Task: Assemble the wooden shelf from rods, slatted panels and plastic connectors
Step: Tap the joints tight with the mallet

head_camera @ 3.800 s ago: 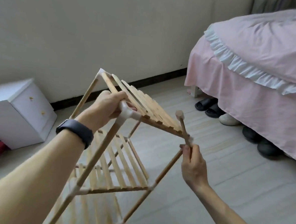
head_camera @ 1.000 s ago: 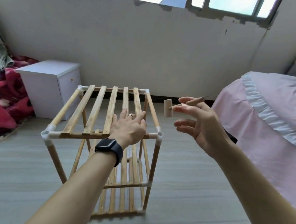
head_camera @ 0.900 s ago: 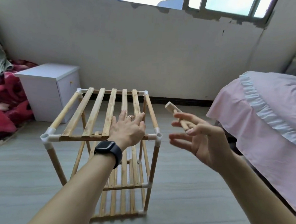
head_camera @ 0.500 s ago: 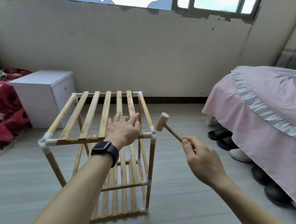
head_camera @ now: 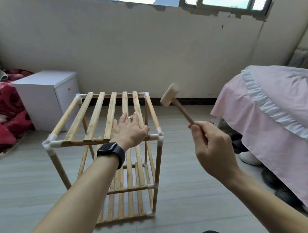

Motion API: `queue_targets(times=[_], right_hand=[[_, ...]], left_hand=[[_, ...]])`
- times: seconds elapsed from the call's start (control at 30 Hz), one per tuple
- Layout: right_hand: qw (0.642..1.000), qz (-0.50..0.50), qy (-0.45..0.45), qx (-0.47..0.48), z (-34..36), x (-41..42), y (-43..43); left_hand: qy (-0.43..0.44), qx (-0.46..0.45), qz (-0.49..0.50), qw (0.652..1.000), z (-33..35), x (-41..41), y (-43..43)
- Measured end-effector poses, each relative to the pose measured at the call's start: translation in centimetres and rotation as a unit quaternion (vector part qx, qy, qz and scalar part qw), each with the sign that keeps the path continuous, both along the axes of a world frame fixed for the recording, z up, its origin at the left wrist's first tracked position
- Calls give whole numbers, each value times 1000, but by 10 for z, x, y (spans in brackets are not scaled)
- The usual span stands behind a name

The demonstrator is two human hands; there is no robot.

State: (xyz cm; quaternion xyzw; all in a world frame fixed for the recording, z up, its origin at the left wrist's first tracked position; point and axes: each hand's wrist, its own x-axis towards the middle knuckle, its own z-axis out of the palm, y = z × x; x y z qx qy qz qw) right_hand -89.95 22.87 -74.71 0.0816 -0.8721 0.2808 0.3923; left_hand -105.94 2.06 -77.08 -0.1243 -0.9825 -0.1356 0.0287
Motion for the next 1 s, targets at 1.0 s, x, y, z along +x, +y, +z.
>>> queue_targets(times=[1.0], right_hand=[[978,-17,-208,-26,4,-118,-23]], left_hand=[[2,-81,159,984,1,-14,-23]])
